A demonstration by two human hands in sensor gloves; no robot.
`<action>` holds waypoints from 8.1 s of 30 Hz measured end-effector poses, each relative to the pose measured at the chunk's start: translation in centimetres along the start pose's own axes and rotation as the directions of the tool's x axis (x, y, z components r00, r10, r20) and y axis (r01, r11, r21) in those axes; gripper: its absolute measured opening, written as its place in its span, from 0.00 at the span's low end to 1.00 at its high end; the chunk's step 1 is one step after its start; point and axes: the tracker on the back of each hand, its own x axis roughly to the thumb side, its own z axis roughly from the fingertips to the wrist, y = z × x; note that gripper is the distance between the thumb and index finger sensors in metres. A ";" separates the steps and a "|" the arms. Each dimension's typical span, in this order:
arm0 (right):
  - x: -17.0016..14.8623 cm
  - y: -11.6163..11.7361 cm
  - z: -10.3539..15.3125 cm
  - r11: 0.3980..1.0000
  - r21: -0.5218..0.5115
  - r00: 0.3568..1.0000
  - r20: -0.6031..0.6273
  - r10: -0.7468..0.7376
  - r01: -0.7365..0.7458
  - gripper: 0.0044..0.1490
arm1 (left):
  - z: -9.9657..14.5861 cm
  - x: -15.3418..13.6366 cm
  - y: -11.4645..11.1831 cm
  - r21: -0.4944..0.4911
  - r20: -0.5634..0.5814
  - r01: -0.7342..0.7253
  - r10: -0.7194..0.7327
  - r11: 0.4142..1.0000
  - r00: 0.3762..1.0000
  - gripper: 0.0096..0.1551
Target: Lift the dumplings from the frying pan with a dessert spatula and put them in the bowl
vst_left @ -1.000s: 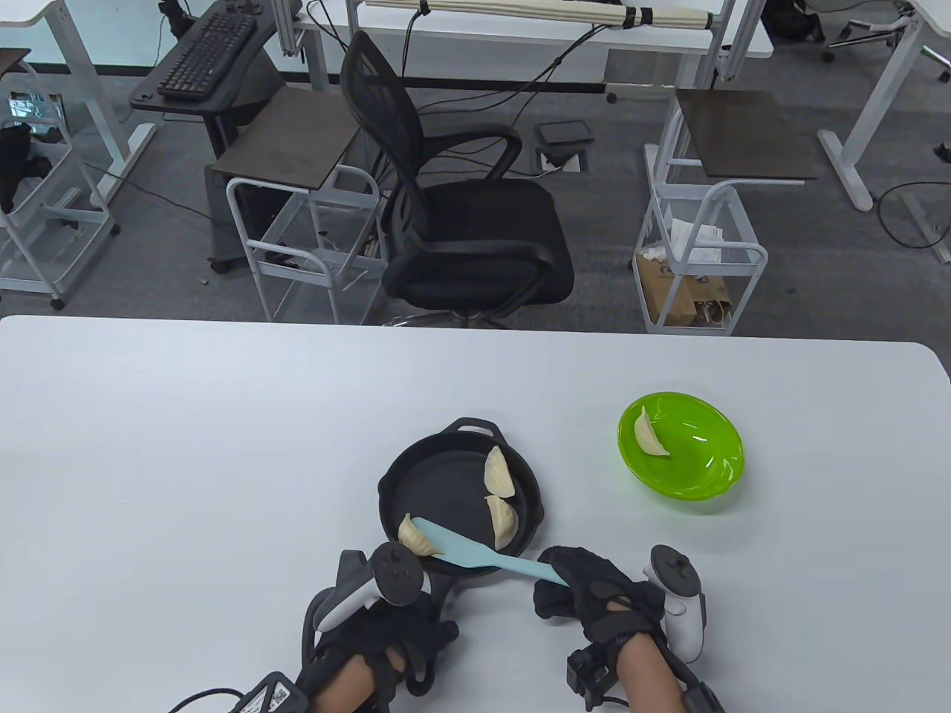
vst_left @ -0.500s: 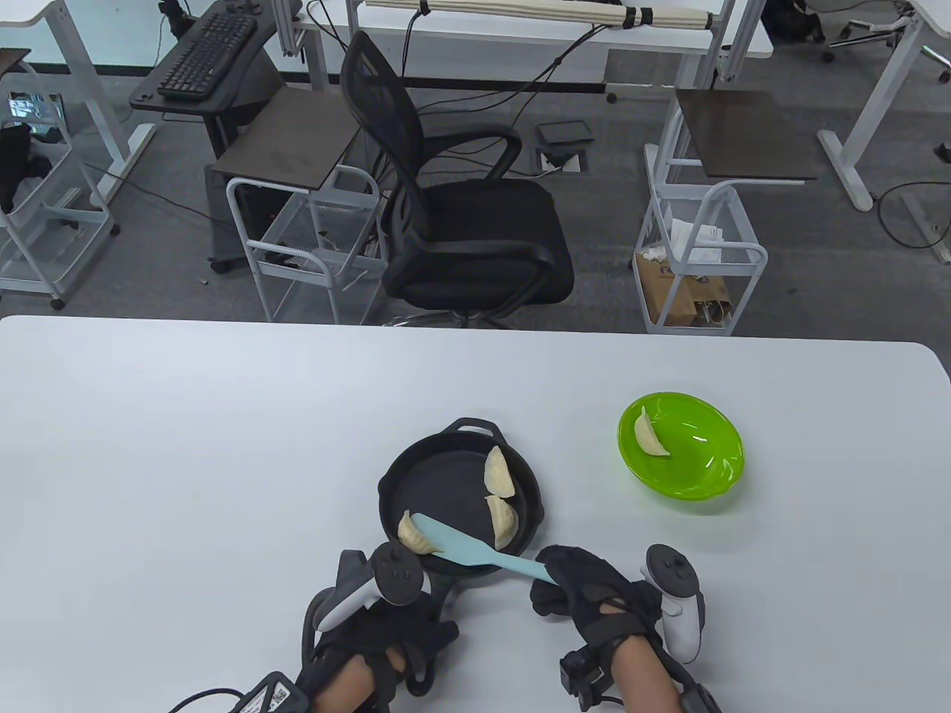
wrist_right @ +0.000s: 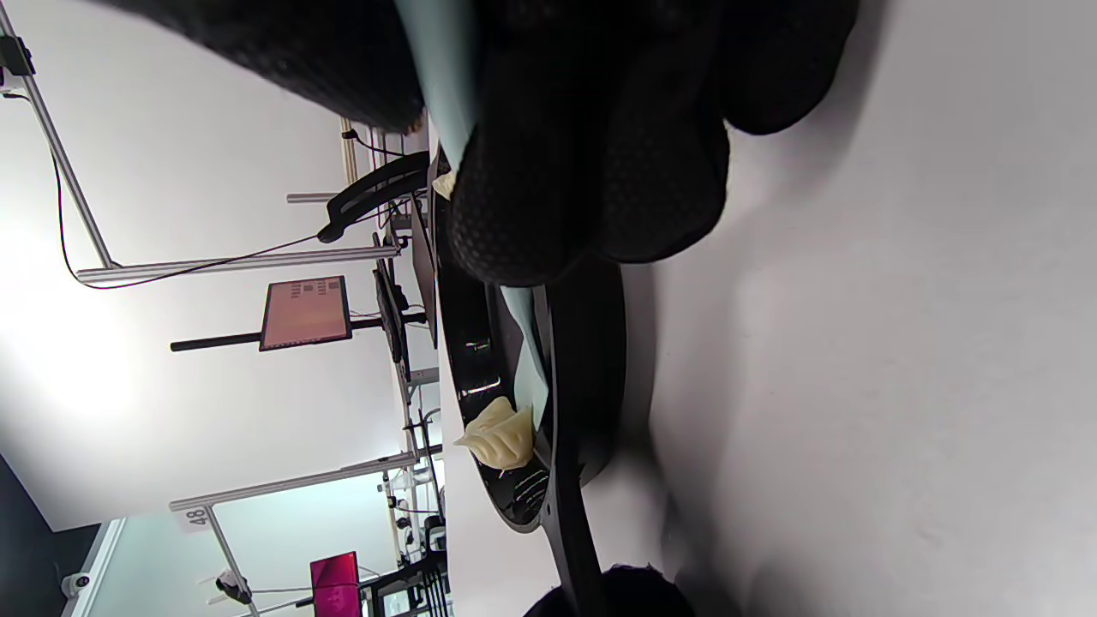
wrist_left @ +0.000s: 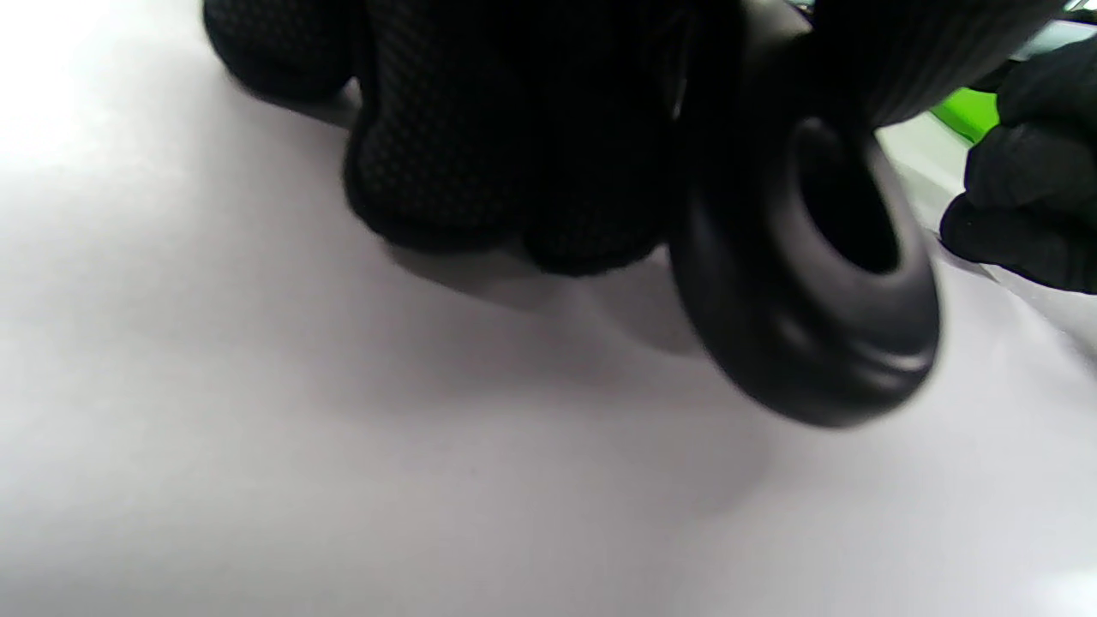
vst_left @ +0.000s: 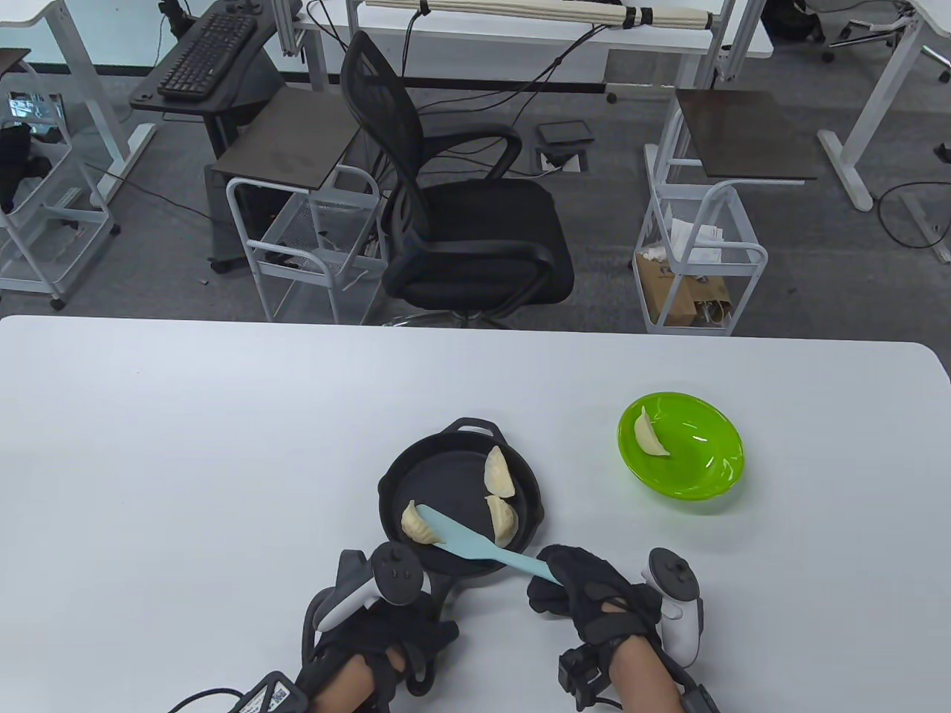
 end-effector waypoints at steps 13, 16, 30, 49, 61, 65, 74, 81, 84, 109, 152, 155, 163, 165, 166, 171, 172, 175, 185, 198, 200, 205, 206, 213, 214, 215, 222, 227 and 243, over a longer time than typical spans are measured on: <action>0.0 -0.1 0.1 0.999 -0.014 0.999 0.030 -0.042 0.042 0.30 | 0.0 0.0 0.0 0.000 0.000 0.000 0.000 1.000 1.000 0.42; 0.1 -0.2 0.2 0.998 -0.024 0.997 0.041 -0.060 0.061 0.30 | 0.0 0.0 0.0 0.000 0.000 0.000 0.000 1.000 1.000 0.42; 0.4 -0.8 1.1 0.980 -0.106 0.983 0.090 -0.160 0.169 0.31 | 0.0 0.0 0.0 0.000 0.000 0.000 0.000 1.000 1.000 0.42; 0.6 -3.0 2.6 0.891 -0.291 0.935 0.180 -0.307 0.349 0.32 | 0.0 0.0 0.0 0.000 0.000 0.001 -0.001 1.000 1.000 0.42; 0.4 -4.7 3.3 0.816 -0.402 0.908 0.231 -0.349 0.416 0.33 | 0.0 0.0 0.0 0.001 -0.001 0.002 -0.002 1.000 1.000 0.42; 0.5 -5.2 3.6 0.794 -0.429 0.901 0.251 -0.354 0.431 0.34 | 0.0 0.0 0.0 0.001 -0.001 0.002 -0.002 1.000 1.000 0.42; 0.3 -6.1 4.0 0.743 -0.480 0.884 0.277 -0.376 0.467 0.35 | 0.0 0.0 0.0 0.001 -0.001 0.002 -0.002 1.000 1.000 0.42; 0.1 -6.7 4.0 0.726 -0.497 0.879 0.281 -0.385 0.476 0.36 | 0.0 0.0 0.0 0.001 -0.001 0.002 -0.002 1.000 1.000 0.42; 0.1 -6.8 4.0 0.723 -0.501 0.879 0.281 -0.385 0.476 0.37 | 0.0 0.0 0.0 0.001 -0.001 0.002 -0.002 1.000 1.000 0.42; 0.5 -8.1 3.5 0.768 -0.483 0.906 0.263 -0.330 0.420 0.40 | 0.0 0.0 0.0 0.001 -0.001 0.002 -0.002 1.000 1.000 0.42; 3.5 -5.2 4.2 0.880 -0.412 0.924 0.375 -0.072 0.235 0.33 | 0.0 0.0 0.0 0.001 -0.001 0.002 -0.002 1.000 1.000 0.42; 3.9 -4.9 4.4 0.895 -0.393 0.920 0.389 -0.048 0.213 0.32 | 0.0 0.0 0.0 0.001 -0.001 0.002 -0.002 1.000 1.000 0.42; 5.2 -4.1 5.2 0.896 -0.437 0.899 0.422 0.120 0.086 0.30 | 0.0 0.0 0.0 0.001 -0.001 0.002 -0.002 1.000 1.000 0.42; 5.7 -3.9 5.5 0.881 -0.471 0.886 0.424 0.188 0.038 0.30 | 0.0 0.0 0.0 0.001 -0.001 0.002 -0.002 1.000 1.000 0.42; 6.0 -3.8 5.7 0.866 -0.499 0.877 0.421 0.229 0.013 0.29 | 0.0 0.0 0.0 0.001 -0.001 0.002 -0.002 1.000 1.000 0.42; 6.9 -3.2 6.4 0.817 -0.572 0.829 0.417 0.373 -0.080 0.28 | 0.0 0.0 0.0 0.001 -0.001 0.002 -0.002 1.000 1.000 0.42; 7.1 -3.1 6.6 0.807 -0.581 0.818 0.413 0.401 -0.102 0.28 | 0.0 0.0 0.0 0.001 -0.001 0.002 -0.002 1.000 1.000 0.42; 7.5 -2.8 6.9 0.781 -0.607 0.786 0.410 0.464 -0.144 0.28 | 0.0 0.0 0.0 0.001 -0.001 0.002 -0.002 1.000 1.000 0.42; 8.8 -2.0 8.0 0.624 -0.727 0.617 0.358 0.700 -0.287 0.26 | 0.0 0.0 0.0 0.001 -0.001 0.002 -0.002 1.000 1.000 0.42; 8.4 -2.2 7.0 0.644 -0.676 0.605 0.358 0.712 -0.358 0.26 | 0.0 0.0 0.0 0.000 -0.002 0.003 -0.003 1.000 1.000 0.42; 8.2 -2.2 6.6 0.660 -0.646 0.610 0.359 0.706 -0.384 0.26 | 0.0 0.0 0.0 0.000 -0.002 0.002 -0.002 1.000 1.000 0.42; 7.5 -2.6 5.4 0.757 -0.535 0.690 0.383 0.614 -0.376 0.26 | 0.0 0.0 0.0 0.000 -0.002 0.002 -0.002 1.000 1.000 0.42; 7.4 -2.6 5.2 0.768 -0.518 0.700 0.383 0.603 -0.377 0.26 | 0.0 0.0 0.0 0.000 -0.002 0.002 -0.002 1.000 1.000 0.42; 6.6 -3.3 3.9 0.851 -0.382 0.771 0.393 0.502 -0.359 0.27 | 0.0 0.0 0.0 -0.001 -0.002 0.002 -0.002 1.000 1.000 0.42; 6.5 -3.4 3.7 0.860 -0.366 0.779 0.393 0.489 -0.356 0.27 | 0.0 0.0 0.0 -0.001 -0.002 0.003 -0.003 1.000 1.000 0.42; 6.4 -3.5 3.5 0.873 -0.340 0.790 0.394 0.470 -0.351 0.27 | 0.0 0.0 0.0 -0.001 -0.002 0.002 -0.003 1.000 1.000 0.42; 5.4 -3.8 2.2 0.920 -0.209 0.843 0.372 0.388 -0.331 0.25 | 0.0 0.0 0.0 -0.005 -0.001 0.004 -0.004 1.000 1.000 0.42; 5.0 -4.0 1.5 0.929 -0.137 0.862 0.345 0.371 -0.345 0.25 | 0.0 0.0 0.0 -0.007 0.002 0.006 -0.006 1.000 1.000 0.41; 3.0 -2.1 -0.2 0.909 0.041 0.892 0.213 0.399 -0.416 0.26 | -0.1 0.1 -0.1 -0.005 0.003 0.008 -0.008 1.000 1.000 0.41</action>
